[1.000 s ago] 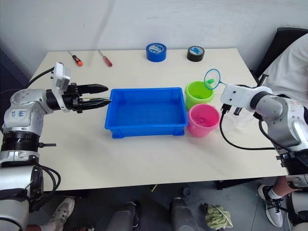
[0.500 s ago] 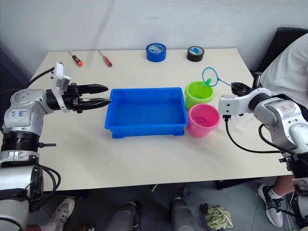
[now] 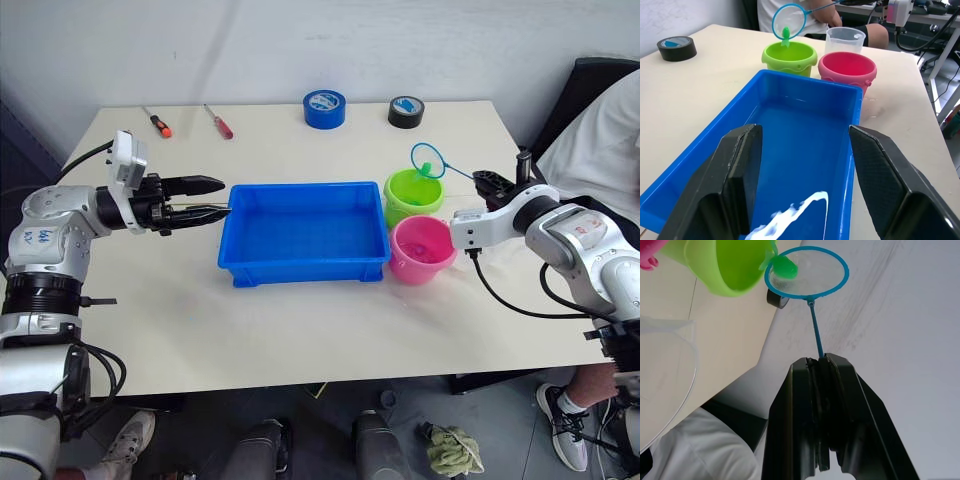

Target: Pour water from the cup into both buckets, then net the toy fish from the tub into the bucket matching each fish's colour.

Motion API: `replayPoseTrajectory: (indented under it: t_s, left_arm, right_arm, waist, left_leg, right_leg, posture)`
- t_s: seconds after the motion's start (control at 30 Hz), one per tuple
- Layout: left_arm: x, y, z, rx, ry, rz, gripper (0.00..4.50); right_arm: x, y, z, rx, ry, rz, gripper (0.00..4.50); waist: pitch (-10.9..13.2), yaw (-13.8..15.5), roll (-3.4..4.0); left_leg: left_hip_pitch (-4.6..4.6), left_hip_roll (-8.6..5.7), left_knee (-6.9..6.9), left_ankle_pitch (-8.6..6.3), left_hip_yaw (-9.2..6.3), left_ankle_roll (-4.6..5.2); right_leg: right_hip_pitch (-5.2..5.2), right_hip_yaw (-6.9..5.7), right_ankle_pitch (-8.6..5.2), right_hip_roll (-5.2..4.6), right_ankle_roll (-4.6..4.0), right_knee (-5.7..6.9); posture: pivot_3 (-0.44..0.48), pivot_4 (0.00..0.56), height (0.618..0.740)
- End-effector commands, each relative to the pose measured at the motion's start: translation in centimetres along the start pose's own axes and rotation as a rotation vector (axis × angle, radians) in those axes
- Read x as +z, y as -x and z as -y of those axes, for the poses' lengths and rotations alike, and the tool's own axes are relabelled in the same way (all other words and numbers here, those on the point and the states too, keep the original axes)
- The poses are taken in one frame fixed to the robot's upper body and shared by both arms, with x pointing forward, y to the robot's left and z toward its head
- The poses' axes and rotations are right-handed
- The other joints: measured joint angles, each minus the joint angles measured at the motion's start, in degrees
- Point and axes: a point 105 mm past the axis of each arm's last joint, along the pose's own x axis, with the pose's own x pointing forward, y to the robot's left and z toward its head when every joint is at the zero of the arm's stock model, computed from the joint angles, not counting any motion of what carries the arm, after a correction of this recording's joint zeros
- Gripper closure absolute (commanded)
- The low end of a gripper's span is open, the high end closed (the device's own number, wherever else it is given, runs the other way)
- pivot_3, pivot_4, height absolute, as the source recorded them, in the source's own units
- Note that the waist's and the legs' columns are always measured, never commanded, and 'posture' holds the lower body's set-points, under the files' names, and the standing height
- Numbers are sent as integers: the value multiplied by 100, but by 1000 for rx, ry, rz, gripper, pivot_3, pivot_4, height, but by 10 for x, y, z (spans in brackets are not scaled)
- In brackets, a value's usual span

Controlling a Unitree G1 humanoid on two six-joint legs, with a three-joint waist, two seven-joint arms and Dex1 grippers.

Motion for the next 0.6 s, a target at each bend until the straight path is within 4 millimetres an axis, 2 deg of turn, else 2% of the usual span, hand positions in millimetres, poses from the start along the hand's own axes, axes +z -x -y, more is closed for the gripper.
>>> replayPoseTrajectory:
  t_s: [0.03, 0.6]
  left_arm:
    - [11, 5, 0, 9, -44, 14, 1471]
    - [11, 6, -1, 21, -46, 12, 1471]
  right_arm:
    - [3, 4, 7, -33, 73, 11, 4500]
    - [19, 4, -2, -87, 284, -14, 4500]
  waist:
    - [0, 3, 0]
    - [0, 7, 0]
  left_leg:
    - [0, 0, 1, 0, 1, 0]
    - [1, -2, 9, 0, 6, 0]
  right_leg:
    - [0, -1, 0, 0, 0, 1]
    - [1, 2, 0, 3, 0, 11]
  posture:
    - [0, 150, 734]
    - [0, 150, 734]
